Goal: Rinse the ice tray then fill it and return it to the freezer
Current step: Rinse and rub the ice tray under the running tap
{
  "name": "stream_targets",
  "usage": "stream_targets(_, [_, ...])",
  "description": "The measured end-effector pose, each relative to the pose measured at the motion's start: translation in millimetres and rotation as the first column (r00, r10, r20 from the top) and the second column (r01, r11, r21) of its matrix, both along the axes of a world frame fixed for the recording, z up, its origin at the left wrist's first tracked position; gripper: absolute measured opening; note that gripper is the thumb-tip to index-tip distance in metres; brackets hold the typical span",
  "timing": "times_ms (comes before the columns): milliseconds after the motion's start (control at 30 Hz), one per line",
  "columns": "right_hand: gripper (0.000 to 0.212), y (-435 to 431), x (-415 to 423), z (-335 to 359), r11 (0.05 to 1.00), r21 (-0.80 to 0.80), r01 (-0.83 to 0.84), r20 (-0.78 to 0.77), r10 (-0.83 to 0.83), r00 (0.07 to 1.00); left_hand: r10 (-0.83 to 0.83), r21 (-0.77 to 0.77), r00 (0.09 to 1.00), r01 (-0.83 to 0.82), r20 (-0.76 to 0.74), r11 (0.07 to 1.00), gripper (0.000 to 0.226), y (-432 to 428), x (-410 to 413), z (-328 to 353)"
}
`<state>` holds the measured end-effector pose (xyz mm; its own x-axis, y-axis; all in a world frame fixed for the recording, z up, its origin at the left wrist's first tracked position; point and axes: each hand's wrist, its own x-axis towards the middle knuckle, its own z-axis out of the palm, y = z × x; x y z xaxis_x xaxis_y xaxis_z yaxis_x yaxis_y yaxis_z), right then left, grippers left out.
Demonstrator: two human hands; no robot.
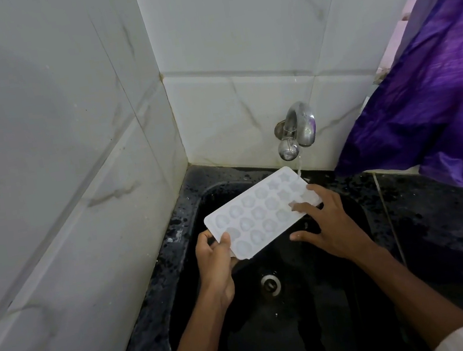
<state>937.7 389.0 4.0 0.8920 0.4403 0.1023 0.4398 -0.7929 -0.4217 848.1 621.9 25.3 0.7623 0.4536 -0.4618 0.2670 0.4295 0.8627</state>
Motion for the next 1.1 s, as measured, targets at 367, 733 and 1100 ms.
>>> stream_targets(367, [0.064, 3.0, -0.2, 1.5, 0.998, 0.044, 0.050, 0.011, -0.051, 0.999, 0.007, -0.015, 1.000, -0.008, -0.004, 1.000, 0.012, -3.0, -0.8, -1.0])
stream_targets(733, [0.073, 10.4, 2.9, 5.4, 0.998, -0.015, 0.066, -0.009, -0.066, 0.998, 0.032, -0.027, 0.999, -0.032, 0.020, 0.999, 0.017, -9.5, 0.6, 2.3])
stream_targets(1100, [0.072, 10.9, 5.5, 3.8, 0.998, -0.050, 0.044, -0.041, -0.046, 0.998, 0.055, -0.035, 0.998, -0.055, 0.022, 0.998, 0.016, -12.9, -2.5, 1.6])
